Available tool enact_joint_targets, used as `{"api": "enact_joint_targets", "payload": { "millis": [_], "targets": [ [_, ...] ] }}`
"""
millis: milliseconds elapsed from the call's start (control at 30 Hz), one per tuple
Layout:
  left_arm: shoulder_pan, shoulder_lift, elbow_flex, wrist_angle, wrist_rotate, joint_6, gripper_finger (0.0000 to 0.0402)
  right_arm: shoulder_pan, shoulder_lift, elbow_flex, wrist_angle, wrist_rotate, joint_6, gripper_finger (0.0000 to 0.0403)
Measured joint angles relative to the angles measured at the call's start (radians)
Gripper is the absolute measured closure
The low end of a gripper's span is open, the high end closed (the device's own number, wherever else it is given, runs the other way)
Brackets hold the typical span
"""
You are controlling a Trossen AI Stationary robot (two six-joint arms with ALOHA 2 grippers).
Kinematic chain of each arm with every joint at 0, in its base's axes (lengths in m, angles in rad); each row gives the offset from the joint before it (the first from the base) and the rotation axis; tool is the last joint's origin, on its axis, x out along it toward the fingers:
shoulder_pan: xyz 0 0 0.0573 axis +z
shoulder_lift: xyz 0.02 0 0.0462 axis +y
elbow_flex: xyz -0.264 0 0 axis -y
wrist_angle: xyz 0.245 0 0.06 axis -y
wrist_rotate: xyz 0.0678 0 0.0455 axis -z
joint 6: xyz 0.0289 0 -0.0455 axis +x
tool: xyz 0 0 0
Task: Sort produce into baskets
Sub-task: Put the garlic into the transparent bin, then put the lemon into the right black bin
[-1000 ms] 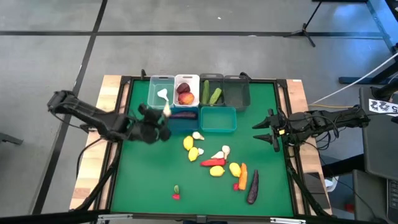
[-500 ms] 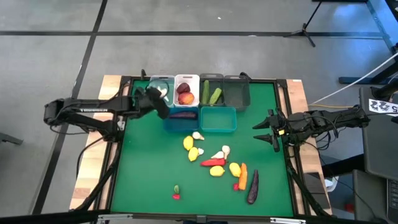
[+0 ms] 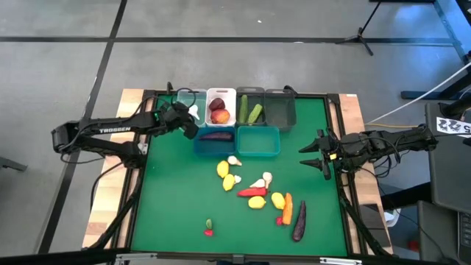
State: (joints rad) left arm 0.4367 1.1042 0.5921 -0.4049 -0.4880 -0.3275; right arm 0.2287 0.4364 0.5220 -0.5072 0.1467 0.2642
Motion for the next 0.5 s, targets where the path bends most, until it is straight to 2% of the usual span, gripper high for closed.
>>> {"api": "enact_joint_targets", "payload": {
  "millis": [167, 333, 433, 500],
  "targets": [
    [0.001, 0.0, -0.001, 0.007, 0.062, 0.028, 0.0144, 0.0, 0.0, 0.0, 0.0, 0.0, 0.0, 0.0194],
    [-0.029, -0.002, 0.0, 0.028, 0.086, 0.033, 0.013, 0.0, 0.0, 0.0, 0.0, 0.0, 0.0, 0.0194],
    [-0.075, -0.002, 0.021, 0.063, 0.193, 0.057, 0.0133, 0.0, 0.0, 0.0, 0.0, 0.0, 0.0, 0.0194],
    [-0.125, -0.003, 0.03, 0.131, 0.301, 0.085, 0.0135, 0.0, 0.0, 0.0, 0.0, 0.0, 0.0, 0.0194]
  ]
}}
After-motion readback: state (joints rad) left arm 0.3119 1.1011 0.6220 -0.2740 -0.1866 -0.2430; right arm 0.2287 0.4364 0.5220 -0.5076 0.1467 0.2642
